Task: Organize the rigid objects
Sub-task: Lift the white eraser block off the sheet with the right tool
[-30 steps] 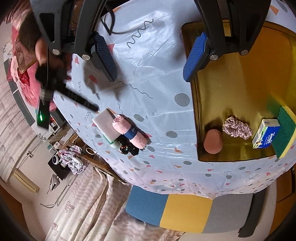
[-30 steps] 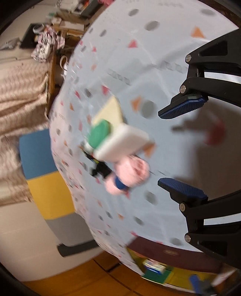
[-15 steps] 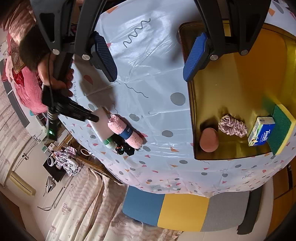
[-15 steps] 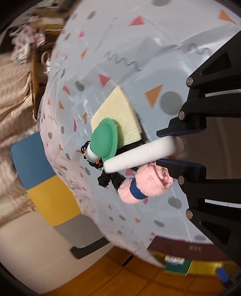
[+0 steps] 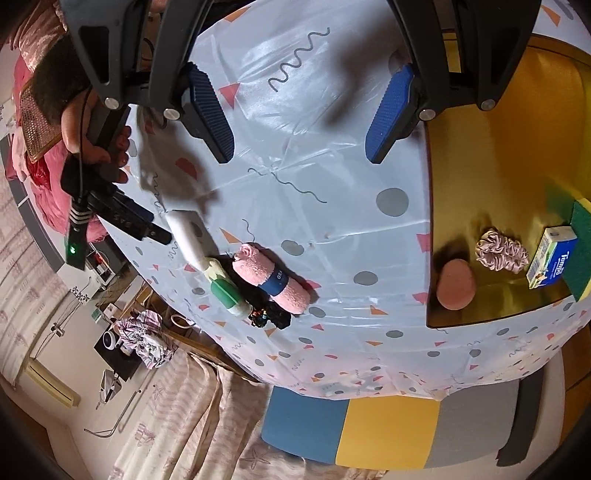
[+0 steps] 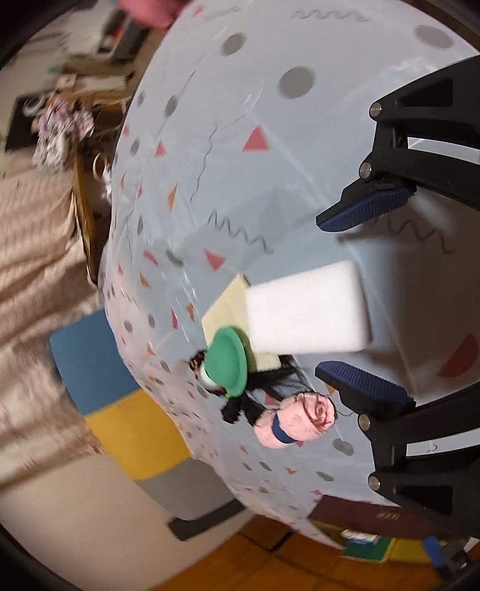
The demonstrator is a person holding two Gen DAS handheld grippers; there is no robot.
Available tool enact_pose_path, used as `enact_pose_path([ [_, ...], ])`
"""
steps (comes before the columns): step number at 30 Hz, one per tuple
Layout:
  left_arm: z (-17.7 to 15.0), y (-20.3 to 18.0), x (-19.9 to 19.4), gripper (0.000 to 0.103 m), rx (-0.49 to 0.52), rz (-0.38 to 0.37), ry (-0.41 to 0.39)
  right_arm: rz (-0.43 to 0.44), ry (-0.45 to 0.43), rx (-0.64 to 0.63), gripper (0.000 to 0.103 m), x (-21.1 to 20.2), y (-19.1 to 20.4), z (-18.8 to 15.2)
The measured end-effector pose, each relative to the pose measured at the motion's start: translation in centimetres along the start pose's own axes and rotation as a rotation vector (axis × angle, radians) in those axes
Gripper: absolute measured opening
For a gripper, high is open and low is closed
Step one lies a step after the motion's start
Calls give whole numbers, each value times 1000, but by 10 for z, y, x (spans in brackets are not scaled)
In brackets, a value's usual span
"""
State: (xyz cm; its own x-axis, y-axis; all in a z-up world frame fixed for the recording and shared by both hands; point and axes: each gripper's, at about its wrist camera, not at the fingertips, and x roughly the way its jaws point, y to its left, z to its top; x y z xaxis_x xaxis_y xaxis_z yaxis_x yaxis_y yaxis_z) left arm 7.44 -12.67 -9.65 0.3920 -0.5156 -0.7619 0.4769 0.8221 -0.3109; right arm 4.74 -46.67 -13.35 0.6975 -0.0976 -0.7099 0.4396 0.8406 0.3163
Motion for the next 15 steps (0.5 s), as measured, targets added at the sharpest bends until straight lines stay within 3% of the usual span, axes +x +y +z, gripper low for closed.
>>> enact_pose_path([
  [5, 4, -6, 3, 75, 2, 0, 9, -11, 52, -44, 73, 34, 13, 3],
  [8, 9, -9, 6, 75, 6, 6, 14, -55, 42, -112, 57, 43, 18, -2],
  [15, 33, -21, 30, 75, -13, -15, 35, -29, -8, -87, 57, 34, 11, -10],
])
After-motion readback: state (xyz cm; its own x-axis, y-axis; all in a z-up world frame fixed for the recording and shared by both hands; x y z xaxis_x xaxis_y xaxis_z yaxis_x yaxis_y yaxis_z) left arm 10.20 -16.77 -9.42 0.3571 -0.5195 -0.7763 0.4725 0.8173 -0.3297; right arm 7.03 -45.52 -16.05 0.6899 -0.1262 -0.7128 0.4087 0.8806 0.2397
